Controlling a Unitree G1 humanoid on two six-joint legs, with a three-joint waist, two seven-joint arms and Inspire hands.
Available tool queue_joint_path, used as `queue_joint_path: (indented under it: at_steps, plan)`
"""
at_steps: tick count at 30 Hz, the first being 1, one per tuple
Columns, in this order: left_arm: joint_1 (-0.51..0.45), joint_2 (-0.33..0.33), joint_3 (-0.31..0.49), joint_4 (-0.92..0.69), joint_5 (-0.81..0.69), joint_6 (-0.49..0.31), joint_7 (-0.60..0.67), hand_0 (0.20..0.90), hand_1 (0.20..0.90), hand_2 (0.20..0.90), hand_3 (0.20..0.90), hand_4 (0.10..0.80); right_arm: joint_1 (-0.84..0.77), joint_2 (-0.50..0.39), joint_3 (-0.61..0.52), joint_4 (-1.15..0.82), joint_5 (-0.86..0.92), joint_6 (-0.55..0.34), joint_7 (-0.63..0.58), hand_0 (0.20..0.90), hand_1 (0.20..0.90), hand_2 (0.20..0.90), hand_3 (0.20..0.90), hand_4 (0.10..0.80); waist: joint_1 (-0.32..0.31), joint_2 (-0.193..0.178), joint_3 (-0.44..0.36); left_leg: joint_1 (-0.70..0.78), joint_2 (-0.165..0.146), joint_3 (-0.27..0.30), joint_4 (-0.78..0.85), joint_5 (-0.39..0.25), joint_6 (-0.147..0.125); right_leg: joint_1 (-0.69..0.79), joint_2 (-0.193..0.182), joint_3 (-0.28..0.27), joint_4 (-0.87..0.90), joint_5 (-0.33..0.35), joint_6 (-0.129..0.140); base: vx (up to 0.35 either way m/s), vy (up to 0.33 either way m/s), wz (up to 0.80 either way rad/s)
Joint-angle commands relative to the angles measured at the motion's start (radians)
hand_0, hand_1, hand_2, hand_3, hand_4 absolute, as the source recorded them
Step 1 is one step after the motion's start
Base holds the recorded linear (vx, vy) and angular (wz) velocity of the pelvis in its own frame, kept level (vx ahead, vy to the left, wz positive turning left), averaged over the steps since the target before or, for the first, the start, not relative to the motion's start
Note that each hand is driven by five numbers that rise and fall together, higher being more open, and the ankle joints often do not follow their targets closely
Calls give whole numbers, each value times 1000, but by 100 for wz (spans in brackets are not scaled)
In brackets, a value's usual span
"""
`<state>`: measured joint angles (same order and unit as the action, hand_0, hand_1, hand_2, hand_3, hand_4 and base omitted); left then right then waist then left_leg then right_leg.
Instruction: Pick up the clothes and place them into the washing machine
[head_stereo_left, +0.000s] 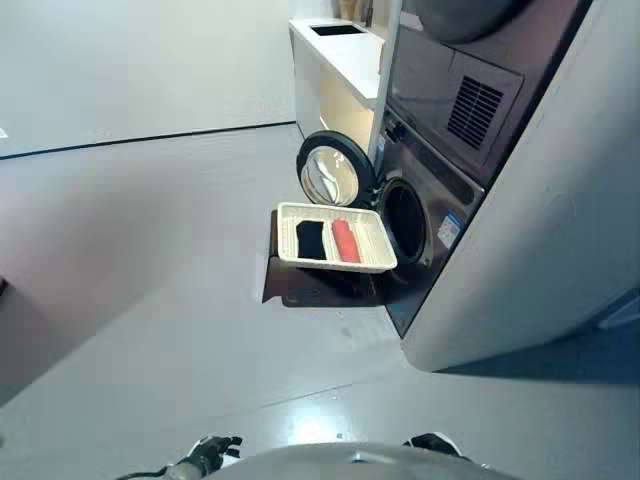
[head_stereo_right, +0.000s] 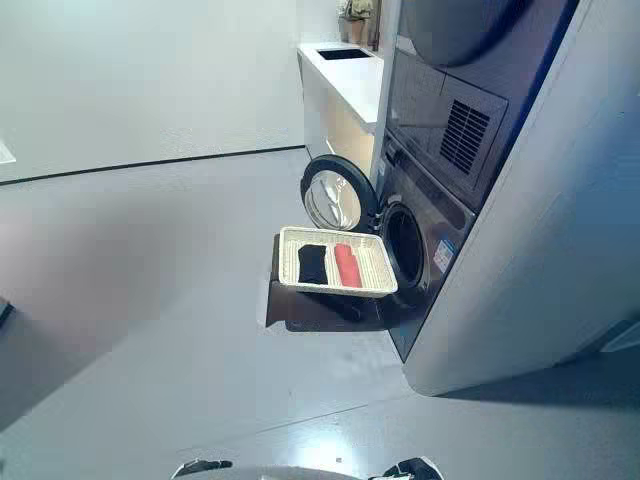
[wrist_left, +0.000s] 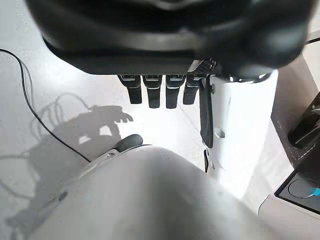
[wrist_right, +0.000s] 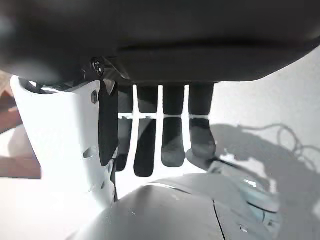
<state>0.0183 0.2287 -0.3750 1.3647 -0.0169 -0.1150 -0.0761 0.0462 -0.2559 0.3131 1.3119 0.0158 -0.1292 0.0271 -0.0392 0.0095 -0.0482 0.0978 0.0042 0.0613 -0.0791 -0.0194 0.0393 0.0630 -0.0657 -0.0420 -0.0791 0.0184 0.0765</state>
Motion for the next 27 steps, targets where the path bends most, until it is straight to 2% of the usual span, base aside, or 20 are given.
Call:
queue_joint_path:
  at_steps: [1,21,27]
  plan:
    - [-59,-27,1,32,-16,-21,-7,900,900,900,900,800,-36,-10,23,38,12,-10,19,900,900,900,900,800,13,-23,-21,-39,-35,6,-8,2,-78,-15,10,-50,-8,40,33,0,0,0]
    - [-63,-23,14,37,-31,-14,5,900,900,900,900,800,-41,-14,23,34,10,-6,18,900,900,900,900,800,17,-27,-15,-40,-39,5,-8,-3,-74,-18,6,-54,-8,39,35,0,0,0]
    - [-66,-23,16,32,-42,-16,2,900,900,900,900,800,-46,-18,19,34,13,-3,19,900,900,900,900,800,19,-29,-8,-44,-49,6,-8,-7,-62,-21,-3,-53,-8,41,38,20,31,0]
